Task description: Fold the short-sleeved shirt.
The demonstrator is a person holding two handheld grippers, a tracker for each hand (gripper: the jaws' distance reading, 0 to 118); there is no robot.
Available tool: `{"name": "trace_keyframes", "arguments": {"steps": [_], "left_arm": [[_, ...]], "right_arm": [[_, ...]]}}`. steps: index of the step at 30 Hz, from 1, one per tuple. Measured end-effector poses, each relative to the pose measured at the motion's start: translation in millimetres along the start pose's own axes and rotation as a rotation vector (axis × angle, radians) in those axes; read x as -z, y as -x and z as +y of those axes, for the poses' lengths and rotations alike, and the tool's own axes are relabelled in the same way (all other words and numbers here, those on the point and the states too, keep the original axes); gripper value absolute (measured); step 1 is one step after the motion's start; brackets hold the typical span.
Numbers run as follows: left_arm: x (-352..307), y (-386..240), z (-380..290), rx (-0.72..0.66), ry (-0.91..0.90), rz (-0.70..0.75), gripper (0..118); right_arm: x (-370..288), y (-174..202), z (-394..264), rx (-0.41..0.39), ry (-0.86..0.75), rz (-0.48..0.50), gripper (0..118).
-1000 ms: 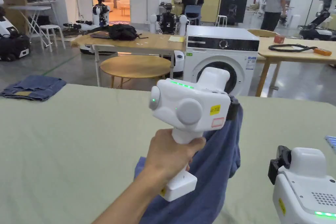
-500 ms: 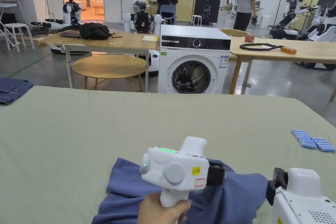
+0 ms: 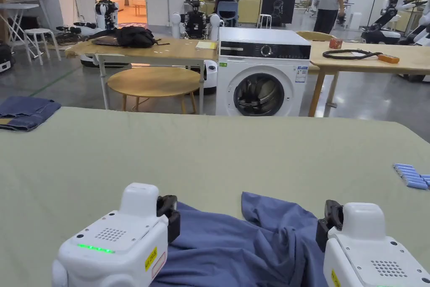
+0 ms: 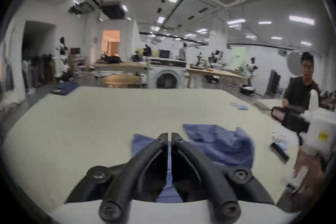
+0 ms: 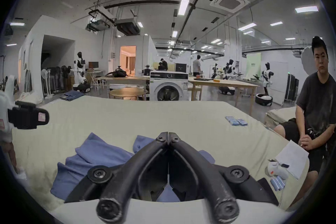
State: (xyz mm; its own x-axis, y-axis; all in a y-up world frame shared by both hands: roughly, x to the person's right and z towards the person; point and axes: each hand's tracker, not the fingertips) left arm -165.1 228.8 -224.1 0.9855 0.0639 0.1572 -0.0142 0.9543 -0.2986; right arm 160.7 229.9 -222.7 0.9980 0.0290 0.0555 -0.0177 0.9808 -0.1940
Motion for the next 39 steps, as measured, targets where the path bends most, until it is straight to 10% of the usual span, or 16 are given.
{"name": "trace_keyframes", "arguments": {"steps": [18, 20, 25, 35, 36, 38, 39], "left_arm": [[179.3, 81.1, 22.3, -0.063, 0.431, -0.054, 0], [203.5, 83.3, 21.9, -0.081, 0.474, -0.095, 35], [256.0, 92.1, 12.9, -0.164, 0.607, -0.063, 68], [310.8, 70.2, -21.8, -0.030, 0.721, 0.055, 67], [308.5, 60.9, -20.7, 0.042, 0.700, 0.063, 58], [307.7, 42.8, -21.5, 0.121, 0.680, -0.006, 4], [302.3, 33.9, -22.7, 0.141, 0.688, -0.008, 0]], "right_arm": [[22.9, 9.2, -5.2, 0.031, 0.041, 0.042, 0], [26.2, 3.7, -5.6, 0.030, 0.047, 0.040, 0], [32.6, -13.3, -12.4, 0.021, 0.075, 0.021, 0], [37.5, -49.1, -27.7, 0.016, 0.134, -0.059, 0], [37.5, -53.0, -29.1, 0.017, 0.136, -0.064, 0], [38.9, -60.7, -30.8, 0.016, 0.150, -0.080, 0], [41.3, -66.3, -30.5, 0.021, 0.156, -0.088, 0]]}}
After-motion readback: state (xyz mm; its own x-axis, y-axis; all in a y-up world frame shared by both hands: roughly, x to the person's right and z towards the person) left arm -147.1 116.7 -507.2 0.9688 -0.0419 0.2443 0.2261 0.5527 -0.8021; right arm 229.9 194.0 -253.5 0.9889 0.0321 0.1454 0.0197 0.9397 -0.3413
